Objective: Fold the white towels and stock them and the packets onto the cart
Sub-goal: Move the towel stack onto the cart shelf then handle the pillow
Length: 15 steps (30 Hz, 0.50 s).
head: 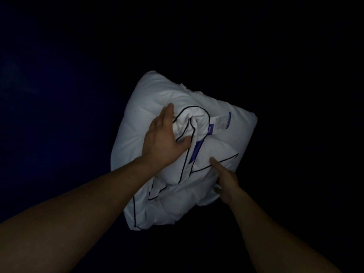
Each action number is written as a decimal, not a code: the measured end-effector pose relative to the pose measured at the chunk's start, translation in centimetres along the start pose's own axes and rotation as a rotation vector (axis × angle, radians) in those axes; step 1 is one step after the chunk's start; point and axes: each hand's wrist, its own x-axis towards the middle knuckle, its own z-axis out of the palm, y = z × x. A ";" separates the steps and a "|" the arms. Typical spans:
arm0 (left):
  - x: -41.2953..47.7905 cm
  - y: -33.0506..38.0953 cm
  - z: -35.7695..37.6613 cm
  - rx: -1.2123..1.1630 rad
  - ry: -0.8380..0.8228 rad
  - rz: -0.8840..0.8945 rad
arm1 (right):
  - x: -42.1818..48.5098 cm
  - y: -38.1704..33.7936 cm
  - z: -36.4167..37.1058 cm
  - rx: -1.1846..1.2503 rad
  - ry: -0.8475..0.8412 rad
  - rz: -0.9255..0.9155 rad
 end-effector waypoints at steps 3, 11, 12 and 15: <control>0.3 0.0 0.1 -0.050 -0.034 -0.039 | -0.7 -0.9 1.0 0.005 -0.035 0.007; -1.2 -1.7 -3.8 -0.089 -0.122 -0.163 | -6.4 -6.4 6.6 -0.088 -0.262 -0.347; -1.6 -1.8 -4.4 -0.058 -0.141 -0.195 | -7.2 -7.0 7.4 -0.083 -0.307 -0.373; -2.2 -1.8 -5.8 -0.216 -0.230 -0.192 | -9.0 -8.4 10.4 -0.070 -0.368 -0.412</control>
